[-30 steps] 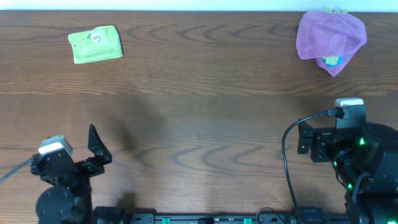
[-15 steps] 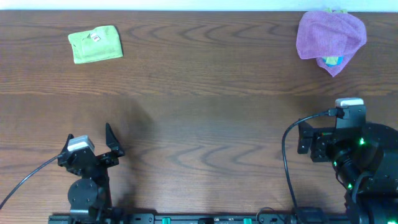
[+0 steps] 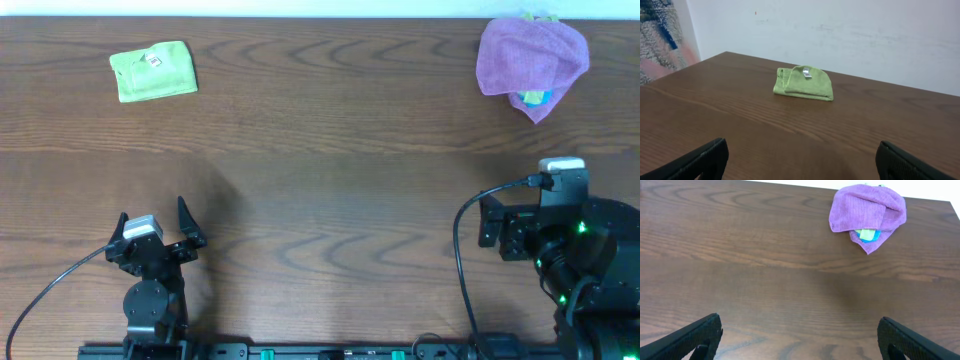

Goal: Fold the cloth

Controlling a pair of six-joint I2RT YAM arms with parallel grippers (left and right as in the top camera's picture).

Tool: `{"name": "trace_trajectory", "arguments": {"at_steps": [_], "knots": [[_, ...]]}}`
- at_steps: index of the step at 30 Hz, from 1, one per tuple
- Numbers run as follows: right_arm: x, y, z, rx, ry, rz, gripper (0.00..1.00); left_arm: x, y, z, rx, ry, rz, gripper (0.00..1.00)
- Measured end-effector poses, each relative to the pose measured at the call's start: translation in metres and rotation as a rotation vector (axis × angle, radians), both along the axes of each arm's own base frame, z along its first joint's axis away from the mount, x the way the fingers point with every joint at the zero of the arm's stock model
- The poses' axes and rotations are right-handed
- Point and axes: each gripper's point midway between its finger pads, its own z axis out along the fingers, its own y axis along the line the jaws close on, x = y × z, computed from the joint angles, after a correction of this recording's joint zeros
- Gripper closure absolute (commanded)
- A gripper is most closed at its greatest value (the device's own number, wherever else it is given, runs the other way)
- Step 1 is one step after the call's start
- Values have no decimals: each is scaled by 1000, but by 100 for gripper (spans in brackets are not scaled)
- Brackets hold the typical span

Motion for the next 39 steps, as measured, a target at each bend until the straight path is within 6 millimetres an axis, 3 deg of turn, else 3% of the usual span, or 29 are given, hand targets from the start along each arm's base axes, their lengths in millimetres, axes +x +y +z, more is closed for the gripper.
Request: {"name": "trace_trajectory", "arguments": {"at_steps": [27,31,36,39], "knots": [[0,-1,0,-4,2,-3,1,0,0,0,16,4,-1,5],[-11,-8,-11,-46,51,-20,1,0,0,0,16,4,-1,5],[-17,-8,11,-86,-166,-3,1,0,0,0,16,4,-2,5],[-25,-1,2,-120,-309,55,1,0,0,0,16,3,-1,5]]}}
